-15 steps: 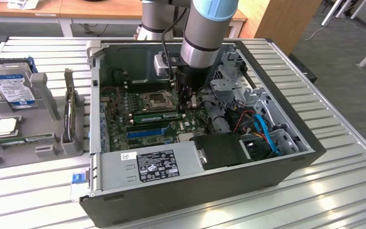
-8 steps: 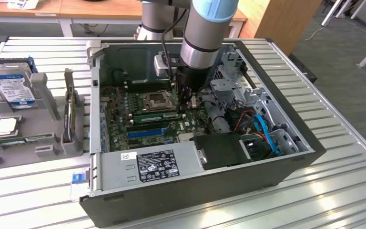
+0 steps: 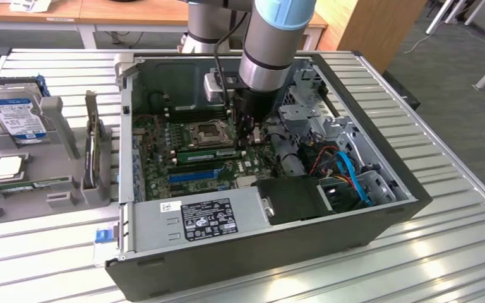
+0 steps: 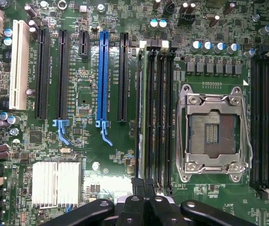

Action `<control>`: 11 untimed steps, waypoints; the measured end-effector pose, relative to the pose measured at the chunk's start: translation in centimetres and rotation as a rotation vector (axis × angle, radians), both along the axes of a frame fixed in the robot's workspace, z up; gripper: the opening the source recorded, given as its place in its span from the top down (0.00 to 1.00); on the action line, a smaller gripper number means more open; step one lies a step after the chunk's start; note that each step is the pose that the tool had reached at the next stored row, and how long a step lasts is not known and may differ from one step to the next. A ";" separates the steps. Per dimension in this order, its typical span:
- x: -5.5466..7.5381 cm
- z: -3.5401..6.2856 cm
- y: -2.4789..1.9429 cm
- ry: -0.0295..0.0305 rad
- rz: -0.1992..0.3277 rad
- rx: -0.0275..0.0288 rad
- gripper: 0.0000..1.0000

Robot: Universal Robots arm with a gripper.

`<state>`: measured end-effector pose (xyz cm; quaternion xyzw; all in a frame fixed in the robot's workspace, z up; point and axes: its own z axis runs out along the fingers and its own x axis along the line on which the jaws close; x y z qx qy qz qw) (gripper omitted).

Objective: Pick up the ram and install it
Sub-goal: 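Press down the ram until it locks into place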

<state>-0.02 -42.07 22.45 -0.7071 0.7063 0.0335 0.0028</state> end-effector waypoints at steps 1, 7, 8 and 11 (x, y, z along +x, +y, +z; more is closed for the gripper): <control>0.0 -0.01 0.00 0.0000 0.000 -0.0002 0.90; 0.0 -0.03 0.00 0.0000 0.000 -0.0001 0.90; 0.0 -0.04 0.00 0.0000 0.000 0.0000 0.90; 0.0 -0.06 0.00 0.0001 0.000 -0.0001 0.90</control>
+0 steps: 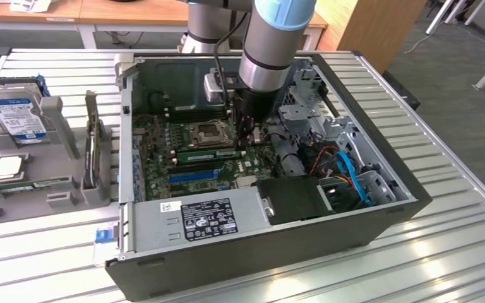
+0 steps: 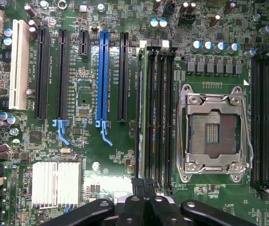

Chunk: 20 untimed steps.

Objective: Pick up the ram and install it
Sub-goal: 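Press down the ram until it locks into place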

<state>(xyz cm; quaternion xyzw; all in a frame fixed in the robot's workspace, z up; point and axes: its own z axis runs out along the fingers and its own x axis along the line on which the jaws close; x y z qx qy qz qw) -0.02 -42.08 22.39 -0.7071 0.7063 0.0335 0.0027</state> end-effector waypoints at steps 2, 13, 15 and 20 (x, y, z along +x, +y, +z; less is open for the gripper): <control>0.0 -0.02 0.00 -0.0001 0.000 0.0001 0.90; 0.0 -0.06 0.00 0.0000 0.000 0.0001 0.90; 0.0 -0.07 0.00 0.0000 0.000 0.0001 0.90; 0.0 -0.10 0.00 -0.0001 0.000 0.0001 0.90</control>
